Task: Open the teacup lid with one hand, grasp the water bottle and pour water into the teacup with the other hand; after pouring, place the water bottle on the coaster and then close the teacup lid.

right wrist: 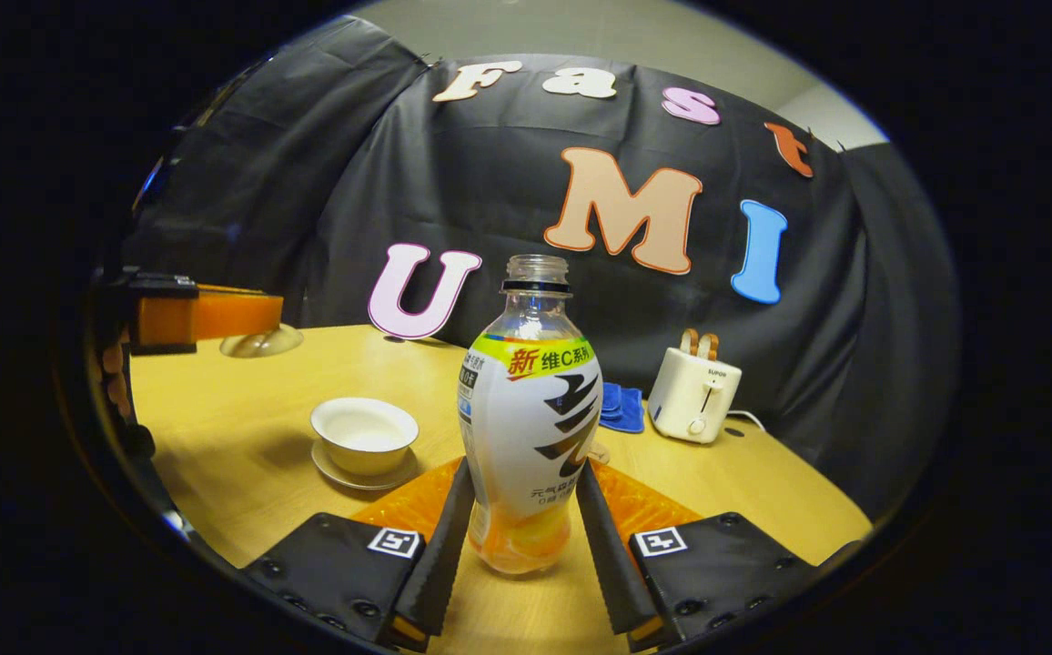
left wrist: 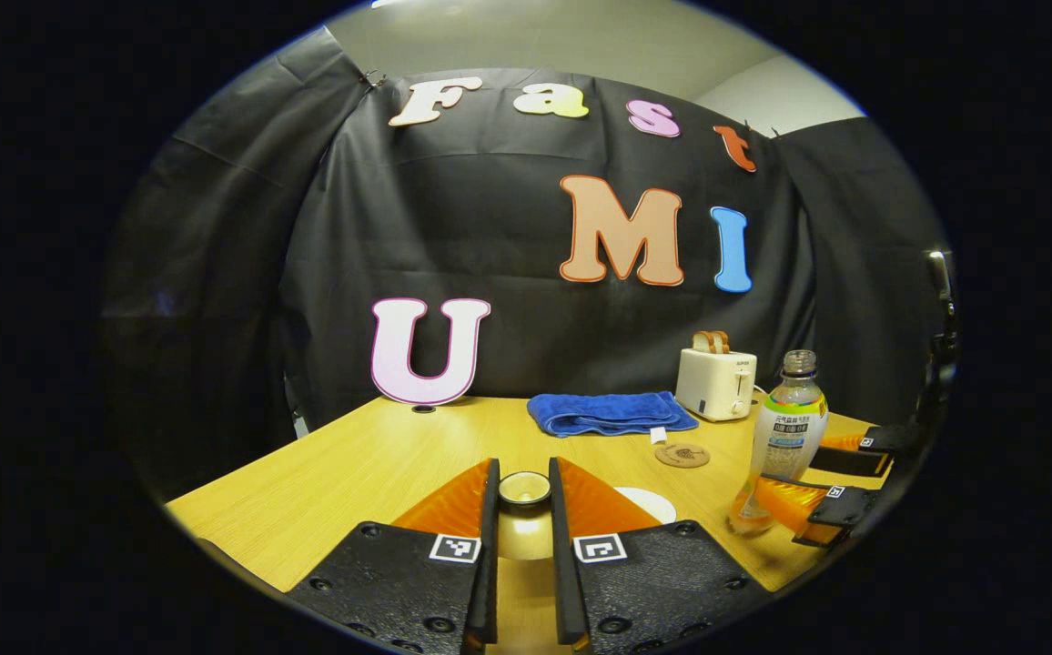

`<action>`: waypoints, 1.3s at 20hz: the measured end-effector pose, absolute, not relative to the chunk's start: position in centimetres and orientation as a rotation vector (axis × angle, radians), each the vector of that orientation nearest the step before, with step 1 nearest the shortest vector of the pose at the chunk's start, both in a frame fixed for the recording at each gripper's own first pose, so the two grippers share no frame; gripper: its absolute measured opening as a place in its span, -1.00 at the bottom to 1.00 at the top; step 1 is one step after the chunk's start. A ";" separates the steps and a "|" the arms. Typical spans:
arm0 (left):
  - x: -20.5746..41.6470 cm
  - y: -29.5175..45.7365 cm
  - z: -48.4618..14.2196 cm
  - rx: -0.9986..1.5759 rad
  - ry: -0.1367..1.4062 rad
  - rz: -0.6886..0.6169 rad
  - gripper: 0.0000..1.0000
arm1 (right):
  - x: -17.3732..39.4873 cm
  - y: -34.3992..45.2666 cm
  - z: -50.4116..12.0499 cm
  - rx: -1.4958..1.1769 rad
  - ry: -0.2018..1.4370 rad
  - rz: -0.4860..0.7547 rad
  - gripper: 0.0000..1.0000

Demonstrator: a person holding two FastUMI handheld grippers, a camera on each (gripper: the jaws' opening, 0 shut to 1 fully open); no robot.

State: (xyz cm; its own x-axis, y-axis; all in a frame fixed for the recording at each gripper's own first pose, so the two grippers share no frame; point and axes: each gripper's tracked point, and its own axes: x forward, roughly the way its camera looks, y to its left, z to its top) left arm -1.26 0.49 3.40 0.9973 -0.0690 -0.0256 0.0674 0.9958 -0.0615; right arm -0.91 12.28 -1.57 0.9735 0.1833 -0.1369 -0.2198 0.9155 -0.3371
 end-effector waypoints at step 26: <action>-1.9 4.0 5.4 -0.099 0.005 -0.033 -0.55 | 2.3 14.0 -2.3 -1.431 -0.129 0.230 0.39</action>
State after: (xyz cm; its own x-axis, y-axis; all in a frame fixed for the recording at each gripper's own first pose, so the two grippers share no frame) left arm -1.89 4.05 5.39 0.9995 -0.0329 -0.0032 0.0324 0.9945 -0.0991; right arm 2.27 14.02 -2.30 0.9708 0.2346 -0.0494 -0.0799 0.1223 -0.9893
